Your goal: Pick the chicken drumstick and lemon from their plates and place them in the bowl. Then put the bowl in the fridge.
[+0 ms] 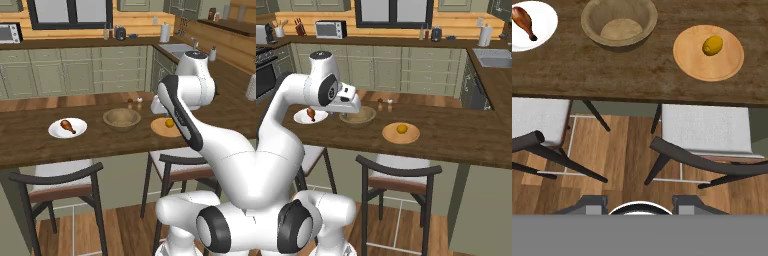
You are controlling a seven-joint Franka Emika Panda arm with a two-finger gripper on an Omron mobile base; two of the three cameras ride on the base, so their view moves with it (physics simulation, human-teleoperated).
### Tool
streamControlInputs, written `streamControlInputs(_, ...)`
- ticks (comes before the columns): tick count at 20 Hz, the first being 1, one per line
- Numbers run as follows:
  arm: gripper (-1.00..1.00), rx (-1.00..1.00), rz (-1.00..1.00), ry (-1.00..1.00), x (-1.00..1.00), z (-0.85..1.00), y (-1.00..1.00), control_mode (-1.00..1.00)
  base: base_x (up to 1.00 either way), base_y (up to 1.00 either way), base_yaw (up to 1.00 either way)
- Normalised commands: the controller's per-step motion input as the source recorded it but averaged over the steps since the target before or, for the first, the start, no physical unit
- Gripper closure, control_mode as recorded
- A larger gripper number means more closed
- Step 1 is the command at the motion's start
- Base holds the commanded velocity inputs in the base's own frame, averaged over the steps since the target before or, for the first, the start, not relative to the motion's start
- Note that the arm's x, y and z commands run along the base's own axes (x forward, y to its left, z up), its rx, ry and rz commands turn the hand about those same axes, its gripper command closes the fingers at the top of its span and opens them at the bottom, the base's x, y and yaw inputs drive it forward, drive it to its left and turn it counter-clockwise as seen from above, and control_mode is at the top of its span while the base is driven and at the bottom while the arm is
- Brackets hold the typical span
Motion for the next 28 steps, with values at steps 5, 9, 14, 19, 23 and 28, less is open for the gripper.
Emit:
streamControlInputs(5,-1.00,0.00,0.00,0.00,0.00,0.00,0.00,1.00,0.00,0.00,0.00)
streamControlInputs(9,-1.00,0.00,0.00,0.00,0.00,0.00,0.00,1.00,0.14,0.37,-0.05)
streamControlInputs(14,-1.00,0.00,0.00,0.00,0.00,0.00,0.00,1.00,0.15,0.47,-0.07)
streamControlInputs(19,-1.00,0.00,0.00,0.00,0.00,0.00,0.00,1.00,0.28,0.17,-0.01)
streamControlInputs(23,-1.00,0.00,0.00,0.00,0.00,0.00,0.00,1.00,0.75,0.06,-0.02)
streamControlInputs(28,-1.00,0.00,0.00,0.00,0.00,0.00,0.00,1.00,0.95,0.20,-0.07)
